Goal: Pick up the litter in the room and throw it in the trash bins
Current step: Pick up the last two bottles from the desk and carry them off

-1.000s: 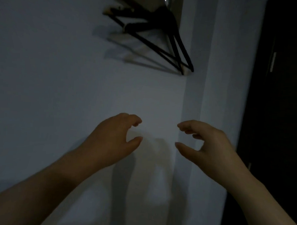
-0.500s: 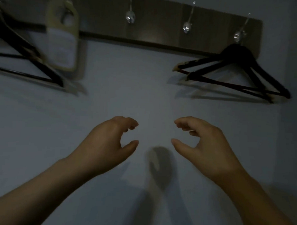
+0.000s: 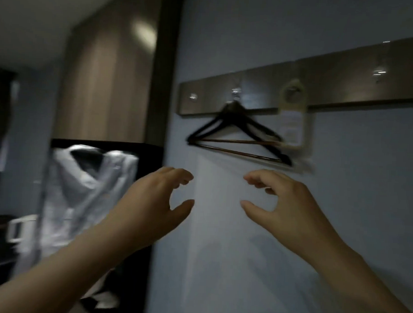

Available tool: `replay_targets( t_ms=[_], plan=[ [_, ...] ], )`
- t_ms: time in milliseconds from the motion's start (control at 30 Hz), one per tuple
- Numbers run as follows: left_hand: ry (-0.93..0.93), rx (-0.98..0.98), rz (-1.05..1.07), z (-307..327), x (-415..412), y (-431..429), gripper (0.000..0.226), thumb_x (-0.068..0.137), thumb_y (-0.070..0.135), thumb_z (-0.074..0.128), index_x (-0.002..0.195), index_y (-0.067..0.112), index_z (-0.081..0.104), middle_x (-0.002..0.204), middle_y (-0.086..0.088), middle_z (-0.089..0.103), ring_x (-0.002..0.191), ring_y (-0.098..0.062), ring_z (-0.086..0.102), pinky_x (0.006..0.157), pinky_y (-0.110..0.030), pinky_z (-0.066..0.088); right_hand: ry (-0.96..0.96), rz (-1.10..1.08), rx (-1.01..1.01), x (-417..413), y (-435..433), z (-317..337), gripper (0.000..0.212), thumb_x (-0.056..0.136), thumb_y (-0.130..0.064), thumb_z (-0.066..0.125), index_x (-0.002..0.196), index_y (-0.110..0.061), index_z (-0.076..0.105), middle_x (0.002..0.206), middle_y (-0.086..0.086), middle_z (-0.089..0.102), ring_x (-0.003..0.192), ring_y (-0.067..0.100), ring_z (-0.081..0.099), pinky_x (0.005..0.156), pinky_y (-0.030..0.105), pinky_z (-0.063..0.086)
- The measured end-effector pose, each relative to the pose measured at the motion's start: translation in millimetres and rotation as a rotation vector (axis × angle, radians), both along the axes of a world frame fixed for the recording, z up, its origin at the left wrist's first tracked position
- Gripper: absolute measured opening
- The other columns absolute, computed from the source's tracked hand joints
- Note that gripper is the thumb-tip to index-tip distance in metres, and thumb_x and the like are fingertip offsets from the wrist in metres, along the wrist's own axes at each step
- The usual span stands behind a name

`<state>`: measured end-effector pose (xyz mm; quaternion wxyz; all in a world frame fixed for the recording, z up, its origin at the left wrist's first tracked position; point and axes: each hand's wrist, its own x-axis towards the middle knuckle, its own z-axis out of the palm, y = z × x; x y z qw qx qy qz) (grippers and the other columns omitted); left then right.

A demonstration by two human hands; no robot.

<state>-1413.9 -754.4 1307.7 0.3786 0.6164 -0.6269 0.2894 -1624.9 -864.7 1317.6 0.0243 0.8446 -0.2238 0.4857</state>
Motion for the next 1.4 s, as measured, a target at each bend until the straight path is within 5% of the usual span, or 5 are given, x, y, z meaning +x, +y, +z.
replay_targets(
  t_ms=[367, 633, 833, 1133, 1400],
  plan=[
    [0.016, 0.041, 0.46, -16, 215, 215, 0.044, 0.082, 0.042, 0.064, 0.123, 0.03, 0.056, 0.117, 0.016, 0.058, 0.103, -0.002, 0.057, 0.091, -0.022, 0.048, 0.038, 0.482, 0.03, 291, 134, -25, 0.041, 0.076, -0.038, 0.07, 0.116, -0.032, 0.061, 0.11, -0.019, 0.061, 0.102, -0.005, 0.056, 0.09, 0.015, 0.046],
    [0.064, 0.092, 0.673, -42, 318, 287, 0.048, 0.084, 0.041, 0.062, 0.13, 0.029, 0.051, 0.124, 0.013, 0.056, 0.105, 0.002, 0.053, 0.086, -0.008, 0.038, 0.098, 0.67, 0.033, 438, 184, -41, 0.043, 0.075, -0.035, 0.073, 0.116, -0.03, 0.062, 0.108, -0.019, 0.062, 0.1, -0.007, 0.055, 0.086, 0.002, 0.04],
    [0.057, 0.101, 0.788, -55, 400, 302, 0.048, 0.086, 0.038, 0.062, 0.13, 0.023, 0.052, 0.125, 0.009, 0.057, 0.11, -0.004, 0.055, 0.095, -0.021, 0.048, 0.096, 0.787, 0.009, 548, 186, -55, 0.044, 0.075, -0.033, 0.074, 0.118, -0.027, 0.062, 0.109, -0.015, 0.064, 0.1, -0.004, 0.057, 0.085, 0.006, 0.042],
    [0.037, 0.144, 0.921, -59, 541, 271, 0.048, 0.085, 0.04, 0.061, 0.13, 0.024, 0.052, 0.125, 0.01, 0.058, 0.112, -0.001, 0.054, 0.093, -0.013, 0.041, 0.157, 0.855, 0.007, 716, 137, -69, 0.046, 0.078, -0.038, 0.07, 0.122, -0.031, 0.059, 0.109, -0.024, 0.056, 0.098, -0.01, 0.05, 0.078, -0.006, 0.034],
    [0.047, 0.18, 0.992, -73, 668, 254, 0.049, 0.086, 0.04, 0.06, 0.131, 0.022, 0.051, 0.125, 0.009, 0.058, 0.116, -0.006, 0.054, 0.098, -0.021, 0.045, 0.226, 0.827, -0.019, 848, 114, -86, 0.042, 0.079, -0.034, 0.072, 0.118, -0.027, 0.06, 0.106, -0.015, 0.062, 0.097, 0.002, 0.058, 0.081, 0.013, 0.043]
  ],
)
